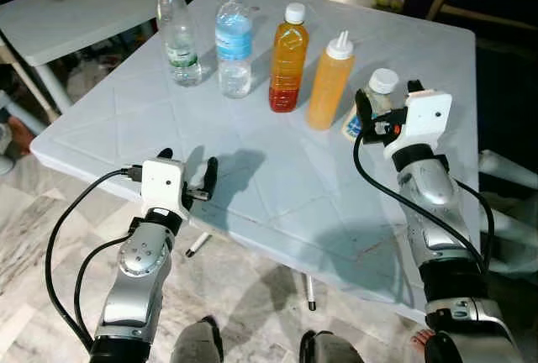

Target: Restocking fridge

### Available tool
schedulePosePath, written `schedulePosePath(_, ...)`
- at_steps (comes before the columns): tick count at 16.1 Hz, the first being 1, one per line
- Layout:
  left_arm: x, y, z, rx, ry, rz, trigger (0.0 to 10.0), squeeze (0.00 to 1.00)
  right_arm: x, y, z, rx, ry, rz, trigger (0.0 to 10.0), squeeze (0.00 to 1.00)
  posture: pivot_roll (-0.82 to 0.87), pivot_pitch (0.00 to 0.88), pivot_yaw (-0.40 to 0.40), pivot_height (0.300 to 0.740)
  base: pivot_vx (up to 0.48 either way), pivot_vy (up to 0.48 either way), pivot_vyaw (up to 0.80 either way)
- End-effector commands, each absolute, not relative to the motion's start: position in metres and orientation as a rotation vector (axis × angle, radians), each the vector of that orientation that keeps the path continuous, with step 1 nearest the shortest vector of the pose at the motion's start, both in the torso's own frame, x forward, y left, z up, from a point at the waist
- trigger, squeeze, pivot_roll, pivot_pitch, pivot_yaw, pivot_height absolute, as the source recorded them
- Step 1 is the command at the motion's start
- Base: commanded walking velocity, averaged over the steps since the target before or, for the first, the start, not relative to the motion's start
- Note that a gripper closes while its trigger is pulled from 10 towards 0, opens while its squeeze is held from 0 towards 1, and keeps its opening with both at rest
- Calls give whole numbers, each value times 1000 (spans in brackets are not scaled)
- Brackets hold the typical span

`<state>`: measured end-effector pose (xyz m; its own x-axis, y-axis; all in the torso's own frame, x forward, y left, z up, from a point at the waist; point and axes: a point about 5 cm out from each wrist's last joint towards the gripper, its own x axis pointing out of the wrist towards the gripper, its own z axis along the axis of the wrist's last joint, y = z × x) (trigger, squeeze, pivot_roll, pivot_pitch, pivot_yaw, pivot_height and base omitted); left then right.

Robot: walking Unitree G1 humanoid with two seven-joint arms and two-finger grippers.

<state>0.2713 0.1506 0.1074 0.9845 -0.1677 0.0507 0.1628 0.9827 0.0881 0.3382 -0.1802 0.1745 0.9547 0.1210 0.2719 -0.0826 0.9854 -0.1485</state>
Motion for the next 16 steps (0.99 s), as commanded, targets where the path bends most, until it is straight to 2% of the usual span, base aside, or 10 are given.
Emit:
schedulePosePath(1,269,151,107,97,-49,-172,10000,0,341,-181,177,-150,-293,113,10000,0,97,145,29,740,0,0,0)
schedulePosePath(15,261,154,108,114,-22,-192,10000,0,366,-187,189,-128,-296,116,10000,0,133,177,45,740,0,0,0)
schedulePosePath(16,261,154,107,115,-19,-193,10000,0,368,-187,190,-125,-297,119,2314,0,135,177,44,740,0,0,0)
